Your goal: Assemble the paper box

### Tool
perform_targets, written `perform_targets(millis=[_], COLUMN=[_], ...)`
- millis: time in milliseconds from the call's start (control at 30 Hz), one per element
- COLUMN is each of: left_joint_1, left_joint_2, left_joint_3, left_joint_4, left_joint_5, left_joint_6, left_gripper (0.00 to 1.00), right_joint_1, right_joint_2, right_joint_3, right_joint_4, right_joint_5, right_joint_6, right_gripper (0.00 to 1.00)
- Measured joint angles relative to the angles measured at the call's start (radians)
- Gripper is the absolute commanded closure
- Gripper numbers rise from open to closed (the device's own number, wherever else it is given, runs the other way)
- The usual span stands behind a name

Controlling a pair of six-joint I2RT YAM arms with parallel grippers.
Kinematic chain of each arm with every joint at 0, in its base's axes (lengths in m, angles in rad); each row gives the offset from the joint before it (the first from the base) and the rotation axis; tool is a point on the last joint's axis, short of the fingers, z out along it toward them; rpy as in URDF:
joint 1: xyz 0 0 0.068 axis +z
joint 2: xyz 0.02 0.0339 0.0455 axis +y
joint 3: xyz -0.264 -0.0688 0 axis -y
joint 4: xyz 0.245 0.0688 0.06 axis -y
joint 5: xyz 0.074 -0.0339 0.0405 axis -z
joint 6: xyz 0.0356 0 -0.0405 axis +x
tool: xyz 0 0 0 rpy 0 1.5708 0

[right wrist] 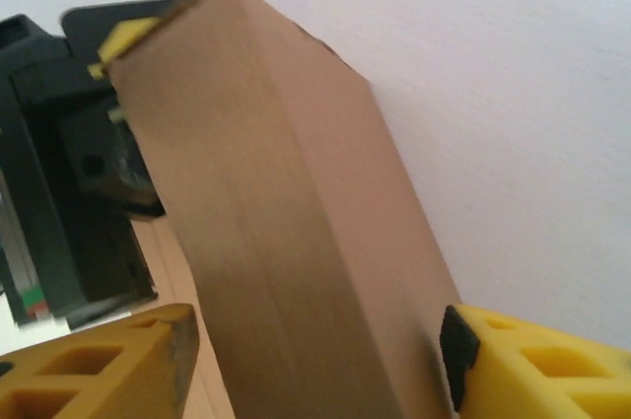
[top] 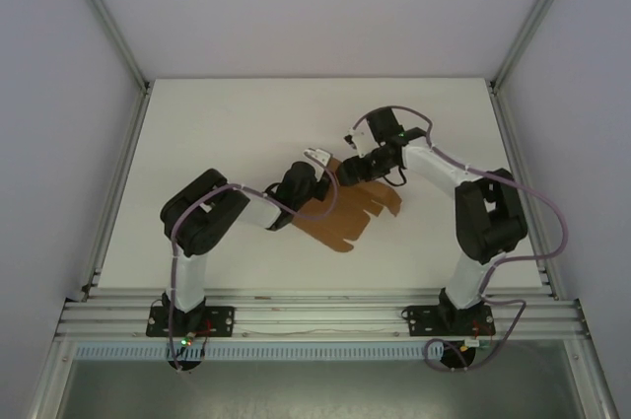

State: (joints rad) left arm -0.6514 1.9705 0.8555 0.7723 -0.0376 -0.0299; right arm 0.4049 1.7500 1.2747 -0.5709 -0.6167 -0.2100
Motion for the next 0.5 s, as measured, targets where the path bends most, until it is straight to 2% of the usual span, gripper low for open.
perform_targets(millis=[133,267,367,500], left_joint_1=[0.011,0.013,0.013,0.013], left_joint_2=[-0.08,-0.167,-0.209,-0.238], left_joint_3=[-0.032,-0.038,-0.046,-0.054], left_joint_4=[-0.061,-0.132,-0.185,-0.245], left_joint_5=[-0.077,-0.156,-0.197,-0.211], left_joint_6=[-0.05,-0.109,-0.153,-0.192], left_gripper=[1.0,1.0,1.0,1.0], right_joint_1=[-0.014,-0.037,-0.039,-0.039], right_joint_2=[-0.14,-0.392,-0.532,-0.546], right_joint_3=[-0.028,-0.121,-0.186,-0.222], right_joint_4=[0.0,0.058,0.098,0.116], right_joint_5=[0.137,0.298,0.362,0.391], right_joint_6=[0.042,0.081,0.101,0.129], right_gripper=[0.0,0.0,0.0,0.0])
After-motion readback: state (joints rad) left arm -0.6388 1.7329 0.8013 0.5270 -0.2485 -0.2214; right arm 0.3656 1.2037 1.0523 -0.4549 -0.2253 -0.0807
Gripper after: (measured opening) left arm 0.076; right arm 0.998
